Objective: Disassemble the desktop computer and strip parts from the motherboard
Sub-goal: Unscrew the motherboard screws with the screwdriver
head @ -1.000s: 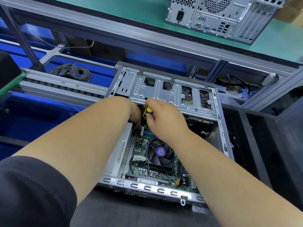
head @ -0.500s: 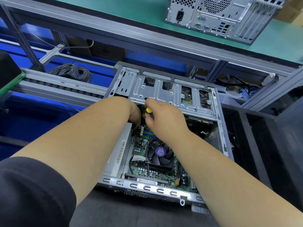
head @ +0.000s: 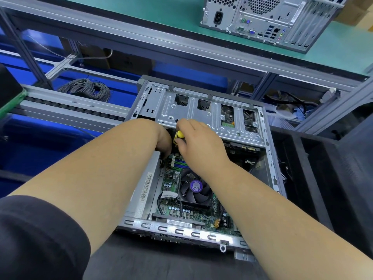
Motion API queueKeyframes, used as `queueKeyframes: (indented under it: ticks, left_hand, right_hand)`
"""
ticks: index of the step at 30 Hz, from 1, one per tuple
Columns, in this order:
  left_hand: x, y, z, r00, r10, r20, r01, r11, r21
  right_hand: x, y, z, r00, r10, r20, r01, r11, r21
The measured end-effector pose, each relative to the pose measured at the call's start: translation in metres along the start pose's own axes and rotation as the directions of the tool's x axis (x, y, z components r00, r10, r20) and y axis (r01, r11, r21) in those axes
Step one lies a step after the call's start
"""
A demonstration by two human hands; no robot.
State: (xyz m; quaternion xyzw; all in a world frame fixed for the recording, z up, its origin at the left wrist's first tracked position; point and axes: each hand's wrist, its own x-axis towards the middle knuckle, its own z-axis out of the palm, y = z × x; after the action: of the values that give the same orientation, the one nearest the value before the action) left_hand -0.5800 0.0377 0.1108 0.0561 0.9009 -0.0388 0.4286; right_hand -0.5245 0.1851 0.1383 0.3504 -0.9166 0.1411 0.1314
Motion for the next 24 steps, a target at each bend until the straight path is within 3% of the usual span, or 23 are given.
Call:
queueKeyframes:
  ticks: [14,19,24]
  left_hand:
    - [0.0035,-0.0005,0.0002,1.000,0.012,-0.005,-0.012,0.999,0.036]
    - [0.0058,-0.0047,0.0016,0.997,0.075,-0.015,-0.074,0.994,0.081]
    - [0.0062,-0.0075,0.0009,0.997,0.071,-0.023,-0.070,0.997,0.045]
  right_hand:
    - [-0.0007,-0.0015,0.0028,0.998,0.050,0.024,-0.051,0.998,0.032]
    - [-0.0009,-0.0040,-0.0006,1.000,0.025,0.010,-0.024,0.998,-0.049]
    - [-0.0019,-0.0024,0.0010,0.999,0.041,0.015,-0.042,0.999,0.031]
